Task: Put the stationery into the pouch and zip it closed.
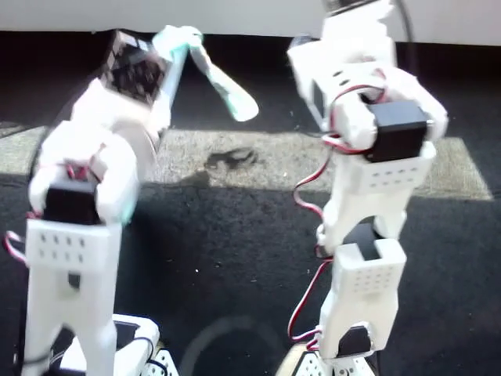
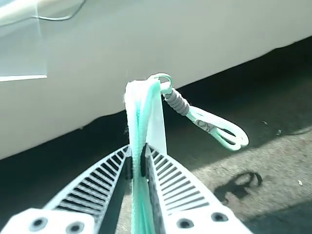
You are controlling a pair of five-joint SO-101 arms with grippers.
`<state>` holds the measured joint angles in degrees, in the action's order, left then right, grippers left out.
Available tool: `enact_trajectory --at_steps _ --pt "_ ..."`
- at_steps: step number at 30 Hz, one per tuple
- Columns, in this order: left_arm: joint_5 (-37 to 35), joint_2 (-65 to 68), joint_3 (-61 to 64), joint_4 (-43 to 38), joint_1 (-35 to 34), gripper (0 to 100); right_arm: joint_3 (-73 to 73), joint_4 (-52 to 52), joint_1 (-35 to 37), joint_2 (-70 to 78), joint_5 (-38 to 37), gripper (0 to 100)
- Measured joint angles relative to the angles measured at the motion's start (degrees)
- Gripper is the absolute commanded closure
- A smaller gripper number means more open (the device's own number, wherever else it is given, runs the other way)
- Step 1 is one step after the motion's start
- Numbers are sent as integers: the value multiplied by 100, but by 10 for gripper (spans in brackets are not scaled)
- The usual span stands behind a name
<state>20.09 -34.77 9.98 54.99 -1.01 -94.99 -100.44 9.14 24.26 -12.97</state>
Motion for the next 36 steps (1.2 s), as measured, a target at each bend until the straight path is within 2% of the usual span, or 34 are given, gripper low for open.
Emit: enact_trajectory --at_steps 5,9,12,18,24,30,34,36 --pt "932 1363 -1292 457 -9 990 -18 0 -659 0 26 775" --pt "1099 2268 -1767 1248 369 990 -18 0 -1029 0 26 775" --pt "1073 2787 -1811 1310 835 990 -18 0 -1222 0 26 775" --pt "466 3446 -1846 879 1477 990 -18 0 -1574 0 35 775" --pt "35 4114 -1890 1029 2127 984 -18 0 -1741 0 35 775" --pt "-853 4281 -1916 1037 2382 795 -18 0 -1714 0 35 775" --pt "-1758 4132 -2145 1073 2409 790 -18 0 -1723 0 35 775" --pt "-1952 3903 -2382 1178 2409 790 -18 0 -1714 0 35 775"
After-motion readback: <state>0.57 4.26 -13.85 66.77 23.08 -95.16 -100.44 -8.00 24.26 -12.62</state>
